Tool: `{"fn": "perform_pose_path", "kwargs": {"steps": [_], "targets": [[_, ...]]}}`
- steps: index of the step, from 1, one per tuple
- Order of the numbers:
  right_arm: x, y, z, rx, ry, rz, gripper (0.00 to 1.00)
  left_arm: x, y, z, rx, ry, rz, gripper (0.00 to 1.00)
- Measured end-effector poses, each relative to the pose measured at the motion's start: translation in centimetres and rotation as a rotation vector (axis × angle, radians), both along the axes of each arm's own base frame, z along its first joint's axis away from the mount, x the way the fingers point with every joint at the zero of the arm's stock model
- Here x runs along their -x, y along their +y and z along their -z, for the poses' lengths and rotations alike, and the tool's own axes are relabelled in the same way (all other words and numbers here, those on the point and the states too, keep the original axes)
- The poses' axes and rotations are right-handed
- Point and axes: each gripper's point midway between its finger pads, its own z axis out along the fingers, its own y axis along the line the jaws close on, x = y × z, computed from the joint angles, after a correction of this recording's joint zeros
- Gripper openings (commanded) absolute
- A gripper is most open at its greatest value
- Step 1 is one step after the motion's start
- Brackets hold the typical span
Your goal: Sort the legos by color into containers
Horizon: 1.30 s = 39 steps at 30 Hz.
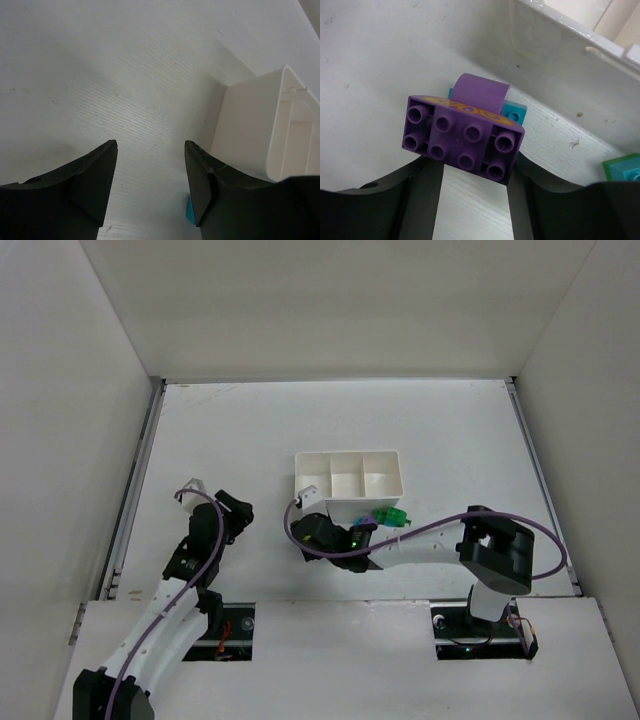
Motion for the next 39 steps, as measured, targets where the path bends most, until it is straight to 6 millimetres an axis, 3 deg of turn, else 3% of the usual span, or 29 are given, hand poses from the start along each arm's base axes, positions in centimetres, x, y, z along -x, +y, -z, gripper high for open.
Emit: {"fn": "perform_pose_path", "kwargs": {"steps": [6, 8, 11, 15, 24, 30, 33, 39], "targets": [[-0.3, -0.2, -0.3, 0.0, -0.035, 0.036, 0.37, 0.0, -0.4, -0.5, 0.013, -0.022, 0.011, 0.55], [-0.3, -0.3, -0.4, 0.004, -0.055, 0.045, 0.41, 0.1, -0.6, -0.6, 0.017, -0.027, 0.016, 0.56], [-0.3, -0.4, -0.2, 0.005, -0.073, 0.05, 0.55, 0.1, -0.9, -0.5, 0.022, -0.028, 0.026, 0.56], [-0.6, -0.7, -0.1, 0.007, -0.095, 0.058, 0.56, 0.3, -1.5, 0.2, 0.03, -0.013, 0.044, 0.56], [-1.2, -0.5, -0.2, -0.024, -0.146, 0.06, 0.36, 0.3, -2.1, 0.8, 0.042, -0.002, 0.06, 0.56], [-1.1, -0.9, -0.7, -0.039, -0.162, 0.052, 0.32, 0.4, -2.8, 0.4, 0.053, -0.016, 0.081, 0.54], [-0.7, -1.4, -3.1, -0.097, -0.169, 0.044, 0.31, 0.6, -3.6, -0.3, 0.078, -0.039, 0.11, 0.5], [-0.1, -1.9, -11.1, -0.38, -0.143, 0.015, 0.31, 1.2, -6.4, -2.3, 0.177, -0.091, 0.203, 0.44]]}}
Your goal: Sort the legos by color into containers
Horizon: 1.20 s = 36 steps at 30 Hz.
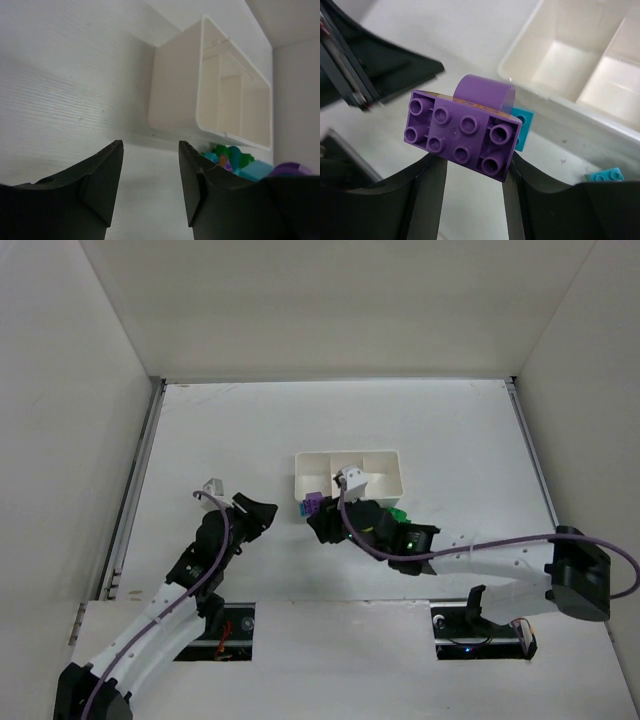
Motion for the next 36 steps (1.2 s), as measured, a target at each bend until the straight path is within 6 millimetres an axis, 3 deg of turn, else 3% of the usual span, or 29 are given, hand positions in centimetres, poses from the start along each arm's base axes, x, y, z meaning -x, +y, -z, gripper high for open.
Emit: {"fn": "perform_pose_path", "kwargs": {"steps": [4, 11, 16, 21, 36], "targets": [[-1.7, -1.0, -2.1, -0.126, 0.04, 0.005, 0.3, 0.7, -3.1, -2.2, 0.096, -0.055, 0.101, 0.45], [-1.8, -2.1, 0.4, -0.14, 0.141, -0.017, 0.3, 2.0, -7.0, -4.7, 0.195, -0.115, 0.224, 0.49], [-1.5, -2.2, 0.5, -0.169, 0.181, -0.042, 0.3, 2.0, -8.1, -4.8, 0.204, -0.123, 0.244, 0.49], [-1.5, -2.3, 0.1, -0.197, 0.189, -0.052, 0.3, 2.1, -8.9, -3.3, 0.176, -0.084, 0.263, 0.49], [-0.7, -2.4, -0.7, -0.233, 0.195, -0.079, 0.3, 1.9, -10.2, -4.6, 0.198, -0.116, 0.286, 0.38]]}}
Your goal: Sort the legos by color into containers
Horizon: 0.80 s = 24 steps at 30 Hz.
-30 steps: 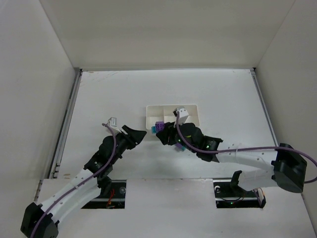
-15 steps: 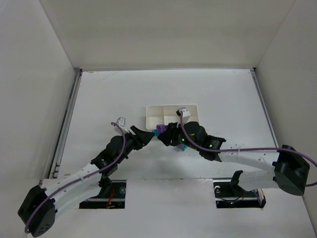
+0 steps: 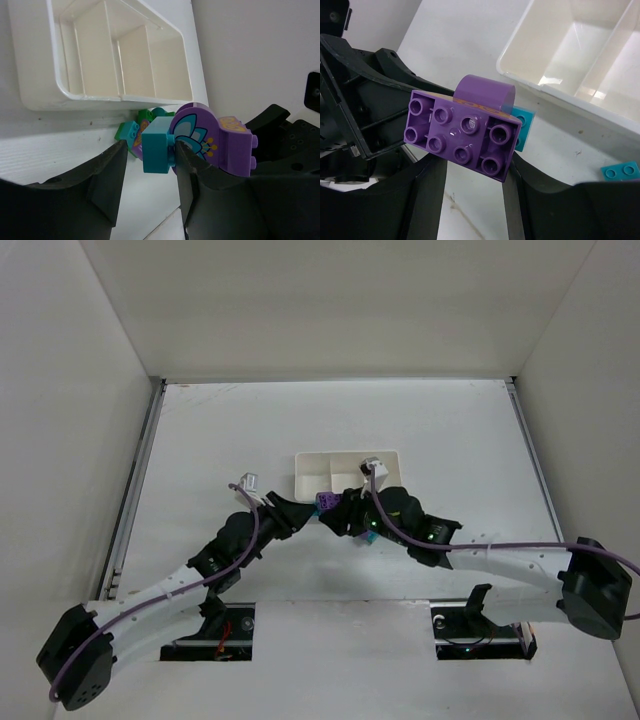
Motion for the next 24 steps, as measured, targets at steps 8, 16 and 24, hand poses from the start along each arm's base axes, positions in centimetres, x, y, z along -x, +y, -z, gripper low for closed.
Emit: {"fn": "perform_pose_path", "kwargs": {"steps": [8, 16, 24], "targets": [[0.5, 0.0, -0.5, -0.046, 0.013, -0.007, 0.29, 0.4, -0.6, -1.1, 0.038, -0.02, 0.017, 0.25], [0.4, -0.3, -0.9, -0.076, 0.02, 0.001, 0.28, 0.3, -0.9, -1.6, 0.057, -0.037, 0.003, 0.13], [0.0, -1.7, -2.4, -0.138, 0.018, -0.001, 0.28, 0.2, -1.1, -2.4, 0.081, -0.059, 0.006, 0.11]]}}
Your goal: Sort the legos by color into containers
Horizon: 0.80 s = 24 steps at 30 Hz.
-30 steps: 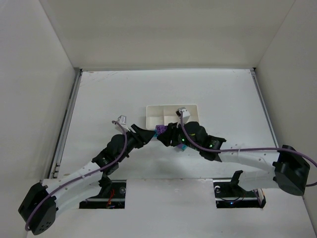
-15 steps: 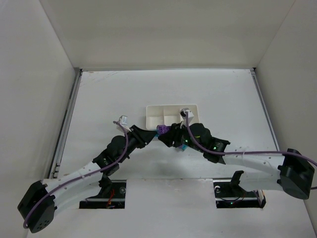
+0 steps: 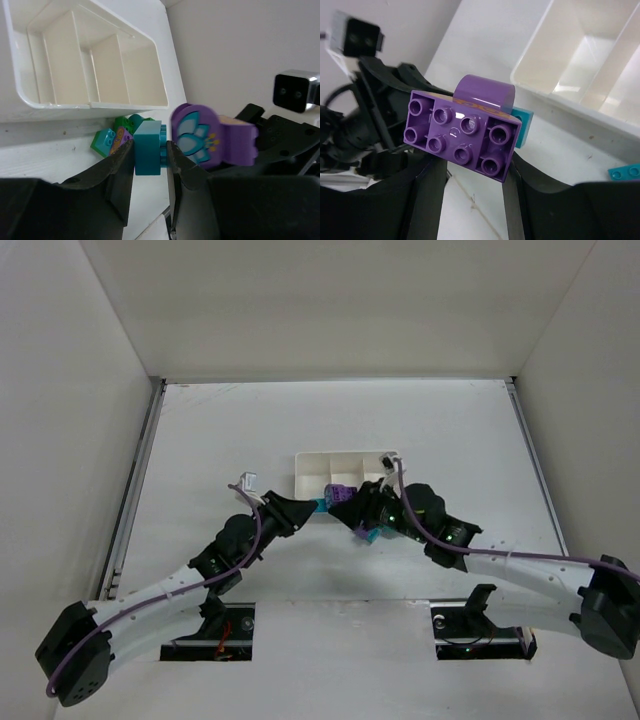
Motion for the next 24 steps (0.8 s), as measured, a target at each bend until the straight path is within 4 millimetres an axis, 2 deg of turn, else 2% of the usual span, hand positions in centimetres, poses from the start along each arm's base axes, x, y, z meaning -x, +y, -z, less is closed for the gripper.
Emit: {"fn": "perform_pose_path", "kwargs": {"steps": [5, 11, 14, 19, 22, 24], "targets": [[-1.7, -2.4, -3.9, -0.097, -0.066, 0.061, 0.28, -0.5, 0.5, 0.8, -0.028, 0.011, -0.03, 0.11], [-3.6, -5.2, -6.2, -0.138, -0.123, 0.148, 0.29, -0.9, 0.4, 1.5, -0.073, 0.025, -0.036, 0.12], [-4.6, -6.5, -5.7, -0.12, -0.134, 0.21, 0.29, -1.8, -0.5, 0.0, -0.081, 0.005, -0.033, 0.13], [-5.8, -9.6, -2.7, -0.051, -0.12, 0.328, 0.3, -3.8, -2.7, -3.5, -0.095, -0.058, -0.023, 0.14], [-6.4, -11.5, -1.7, -0.03, -0.114, 0.39, 0.3, -5.2, -4.2, -3.9, -0.139, -0.076, -0.016, 0.14], [-6.7, -12.4, -1.3, -0.022, -0.115, 0.422, 0.3, -6.2, -5.0, -3.4, -0.182, -0.077, -0.018, 0.14]]}}
